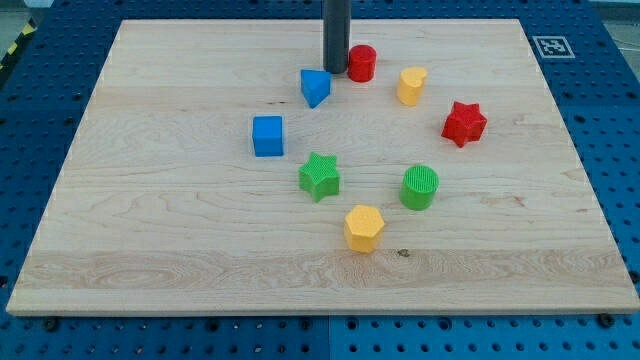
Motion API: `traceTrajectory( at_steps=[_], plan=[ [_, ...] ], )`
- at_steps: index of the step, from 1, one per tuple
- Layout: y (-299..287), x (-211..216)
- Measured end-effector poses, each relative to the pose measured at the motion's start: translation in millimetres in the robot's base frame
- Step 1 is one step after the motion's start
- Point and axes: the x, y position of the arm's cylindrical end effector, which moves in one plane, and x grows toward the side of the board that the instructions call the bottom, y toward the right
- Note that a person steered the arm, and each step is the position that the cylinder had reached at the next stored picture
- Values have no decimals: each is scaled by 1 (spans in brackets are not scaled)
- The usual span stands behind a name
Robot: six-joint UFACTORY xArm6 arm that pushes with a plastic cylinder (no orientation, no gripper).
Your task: Push the red circle parallel to the right of the blue triangle
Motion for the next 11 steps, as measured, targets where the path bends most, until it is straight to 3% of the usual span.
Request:
traceTrajectory(
  at_steps=[2, 5, 8, 11],
  plan=[
    [-17, -45],
    [16, -57],
    [25, -31],
    [25, 45]
  ],
)
